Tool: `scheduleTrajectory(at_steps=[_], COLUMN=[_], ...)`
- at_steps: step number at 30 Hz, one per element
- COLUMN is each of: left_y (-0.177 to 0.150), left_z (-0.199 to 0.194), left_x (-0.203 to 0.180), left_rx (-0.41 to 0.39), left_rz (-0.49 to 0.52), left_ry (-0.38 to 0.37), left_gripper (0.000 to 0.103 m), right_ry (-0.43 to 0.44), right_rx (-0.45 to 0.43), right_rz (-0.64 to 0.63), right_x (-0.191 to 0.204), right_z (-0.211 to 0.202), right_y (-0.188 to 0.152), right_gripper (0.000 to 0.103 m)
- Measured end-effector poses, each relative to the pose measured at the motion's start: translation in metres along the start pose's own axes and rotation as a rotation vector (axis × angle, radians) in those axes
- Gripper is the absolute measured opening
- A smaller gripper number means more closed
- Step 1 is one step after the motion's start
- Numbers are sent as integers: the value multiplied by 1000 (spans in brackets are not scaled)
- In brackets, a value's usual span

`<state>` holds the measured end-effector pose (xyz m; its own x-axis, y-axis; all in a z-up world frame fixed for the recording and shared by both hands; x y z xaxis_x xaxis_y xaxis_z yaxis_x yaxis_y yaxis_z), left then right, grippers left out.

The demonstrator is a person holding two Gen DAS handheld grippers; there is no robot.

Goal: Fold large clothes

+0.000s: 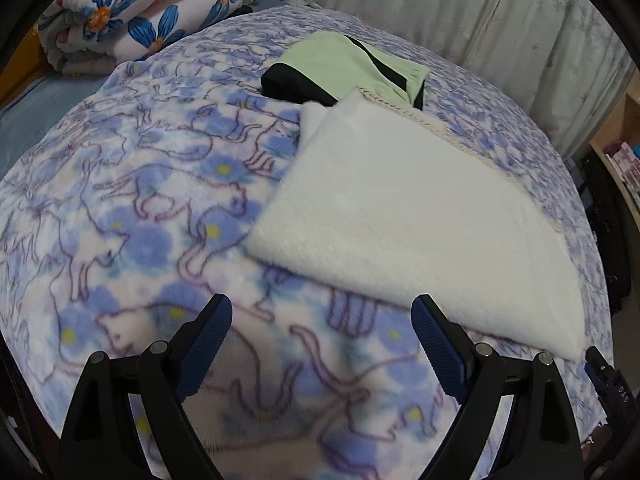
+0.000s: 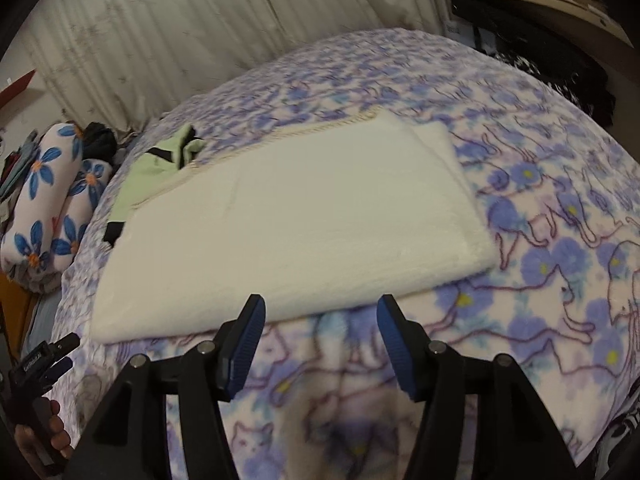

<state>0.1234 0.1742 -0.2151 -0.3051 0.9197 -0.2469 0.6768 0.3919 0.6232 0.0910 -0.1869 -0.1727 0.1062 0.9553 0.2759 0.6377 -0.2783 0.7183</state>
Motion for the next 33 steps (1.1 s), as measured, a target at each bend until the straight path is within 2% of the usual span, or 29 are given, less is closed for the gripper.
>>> scheduleTrajectory(at_steps=[5, 8, 11, 14, 21, 23, 26, 33], left_y=[-10, -19, -28, -34, -53, -53, -48, -17], left_z=[-14, -17, -16, -14, 14, 27, 46, 94], left_x=[-4, -6, -8, -12, -34, -37, -40, -54], left_rx=[13, 48, 77, 77, 129, 121, 96, 30], left_rz=[3, -24, -51, -57, -149, -173, -198, -238], left_ry=[-37, -69, -98, -130, -322, -357, -370, -402], left_gripper=[92, 92, 92, 92, 92, 92, 92, 92], right_ry=[14, 26, 32, 34, 47, 50, 40, 45], right_rx=[-23, -26, -18, -19, -14, -17, -27, -32], right_rz=[-30, -42, -49, -54, -52, -64, -94, -147], right_x=[15, 21, 27, 32, 42, 45, 51, 66], right_z=[-12, -16, -16, -14, -2, 4, 11, 38], right_y=[-6, -11, -18, -23, -31, -30, -28, -19], right_gripper=[69, 71, 80, 81, 81, 81, 81, 81])
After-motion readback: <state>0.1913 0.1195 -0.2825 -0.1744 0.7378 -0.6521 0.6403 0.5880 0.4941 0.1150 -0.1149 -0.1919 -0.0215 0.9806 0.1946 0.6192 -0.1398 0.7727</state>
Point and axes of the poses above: each gripper's, at about its wrist camera, not at the fingertips, and z roughly the way its jaws point, x to its left, y to its top, the point moved 10 cm from there along z, roughly the way its jaws point, and after that the axes turned 9 degrees about -x, right-handed, at the moved point
